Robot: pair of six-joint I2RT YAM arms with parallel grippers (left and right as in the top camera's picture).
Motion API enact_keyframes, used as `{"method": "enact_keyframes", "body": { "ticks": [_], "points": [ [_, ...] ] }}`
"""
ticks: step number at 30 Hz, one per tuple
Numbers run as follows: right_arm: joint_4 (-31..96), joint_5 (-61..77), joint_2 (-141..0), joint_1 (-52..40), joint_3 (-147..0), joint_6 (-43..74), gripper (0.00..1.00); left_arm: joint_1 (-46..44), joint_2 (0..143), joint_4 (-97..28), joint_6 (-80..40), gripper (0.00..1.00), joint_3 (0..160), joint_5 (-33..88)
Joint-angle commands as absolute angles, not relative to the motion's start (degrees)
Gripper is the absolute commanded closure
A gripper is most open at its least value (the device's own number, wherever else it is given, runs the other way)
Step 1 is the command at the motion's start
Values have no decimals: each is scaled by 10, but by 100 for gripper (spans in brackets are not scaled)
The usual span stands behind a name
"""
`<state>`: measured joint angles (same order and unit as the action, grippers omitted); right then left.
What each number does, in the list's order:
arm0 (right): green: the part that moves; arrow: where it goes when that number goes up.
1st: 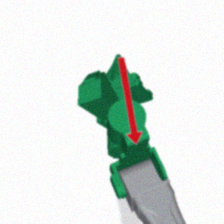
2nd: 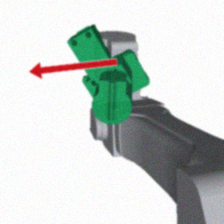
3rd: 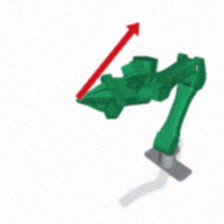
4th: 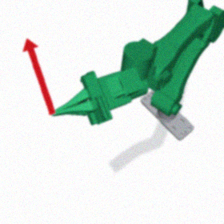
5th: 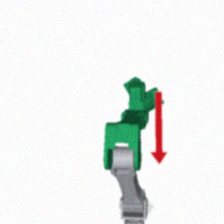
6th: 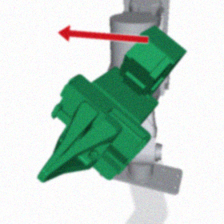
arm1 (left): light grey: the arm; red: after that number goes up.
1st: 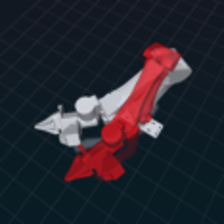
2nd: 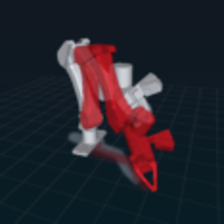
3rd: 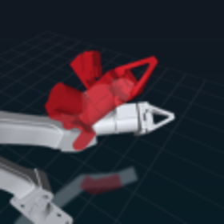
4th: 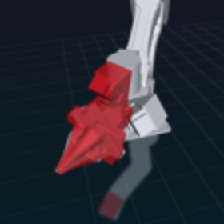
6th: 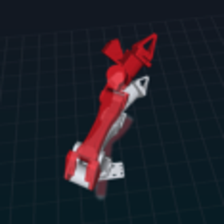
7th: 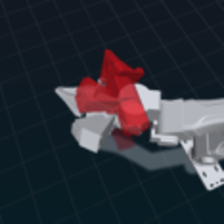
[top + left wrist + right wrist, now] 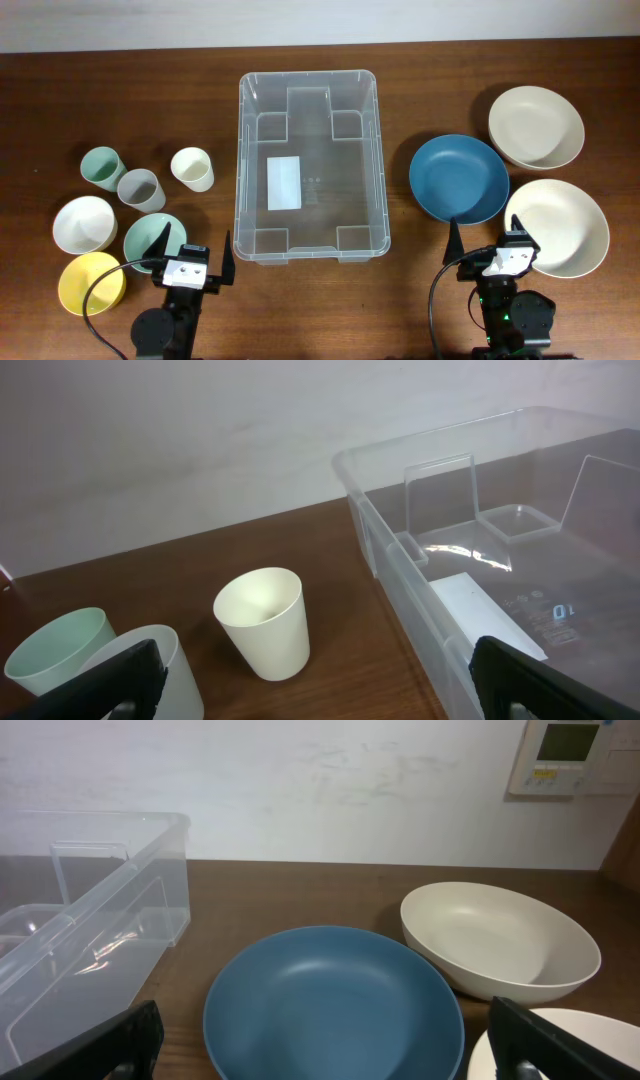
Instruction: Pack container
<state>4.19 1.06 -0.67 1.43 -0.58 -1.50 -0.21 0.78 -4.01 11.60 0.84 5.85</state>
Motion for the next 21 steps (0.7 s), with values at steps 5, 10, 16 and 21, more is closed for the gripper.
{"method": "enact_keyframes", "body": {
  "ticks": [5,10,16,21],
  "points": [
    [45,8,-2,15,-3,-11,1,-4,3,-40,125,0,5,67],
    [45,8,-2,15,-3,-11,1,-4,3,-40,125,0,5,67],
    [45,8,-2,15,-3,-11,1,-4,3,-40,125,0,5,67],
    [45,8,-2,15,-3,-11,1,-4,3,-40,125,0,5,61]
  ]
}}
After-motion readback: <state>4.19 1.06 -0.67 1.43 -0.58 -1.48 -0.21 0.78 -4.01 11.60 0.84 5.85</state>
